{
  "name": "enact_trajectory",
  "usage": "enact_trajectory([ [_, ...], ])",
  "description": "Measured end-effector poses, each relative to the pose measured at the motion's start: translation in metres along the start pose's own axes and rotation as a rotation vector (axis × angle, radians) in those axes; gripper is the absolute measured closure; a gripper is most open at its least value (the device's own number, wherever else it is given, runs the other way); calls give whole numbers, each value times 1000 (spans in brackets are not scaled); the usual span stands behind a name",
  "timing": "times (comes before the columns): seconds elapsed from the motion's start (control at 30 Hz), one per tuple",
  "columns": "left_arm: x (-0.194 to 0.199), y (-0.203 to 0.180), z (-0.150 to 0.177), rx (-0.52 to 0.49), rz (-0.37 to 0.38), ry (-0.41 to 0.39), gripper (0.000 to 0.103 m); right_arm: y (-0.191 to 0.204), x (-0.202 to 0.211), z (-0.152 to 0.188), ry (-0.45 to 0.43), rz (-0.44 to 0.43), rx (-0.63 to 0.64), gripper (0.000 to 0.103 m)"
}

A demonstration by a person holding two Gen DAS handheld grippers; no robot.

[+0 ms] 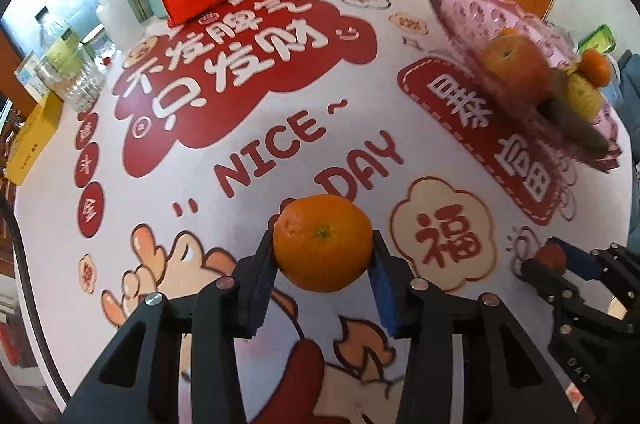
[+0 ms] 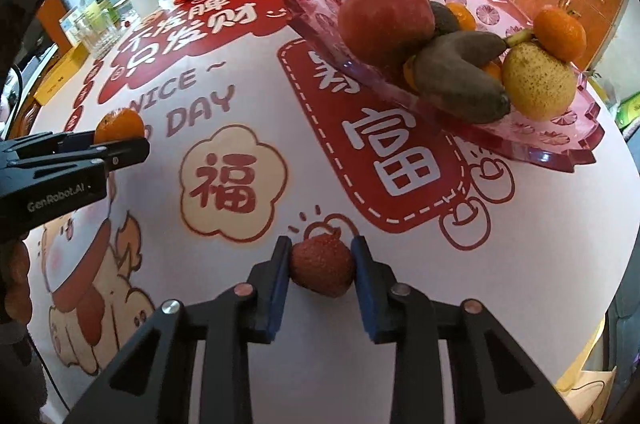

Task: Organize fruits
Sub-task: 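Grasp the last mandarin with the left tool while the right tool grasps the lychee, then carry mandarin and lychee into the pink bowl and lower them in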

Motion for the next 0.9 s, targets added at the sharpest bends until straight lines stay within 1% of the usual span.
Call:
enact_trajectory([
  [0.3, 68, -15, -7, 45, -8, -80, 61, 12, 42, -14, -58, -81, 87, 73],
  [0.53, 104, -41, -15, 94, -24, -123, 61, 10, 73, -33, -122, -149, 177, 73],
  [0.6, 110, -50, -19, 116, -41, -126, 61, 5, 80, -38, -136, -167, 213, 73],
  [0.7, 117, -70, -29, 154, -38, -134, 61, -9, 89, -50, -150, -180, 260, 73],
  [0.8, 117, -88, -38, 181, -54, -138, 61, -31, 101, -64, -186, -192, 290, 73],
  [0.9, 117, -109, -49, 208, -54, -148, 61, -54, 106, -79, -210, -203, 307, 73],
])
Point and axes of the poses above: each gripper's, at about its wrist camera, not at the fingertips, and x roughly against the way its jaws point, y to its left, z to its underside, the point moved 7 cm from there along -x, roughly the way its jaws point, and after that the axes turned 6 degrees about -y, right-handed, at the moved point
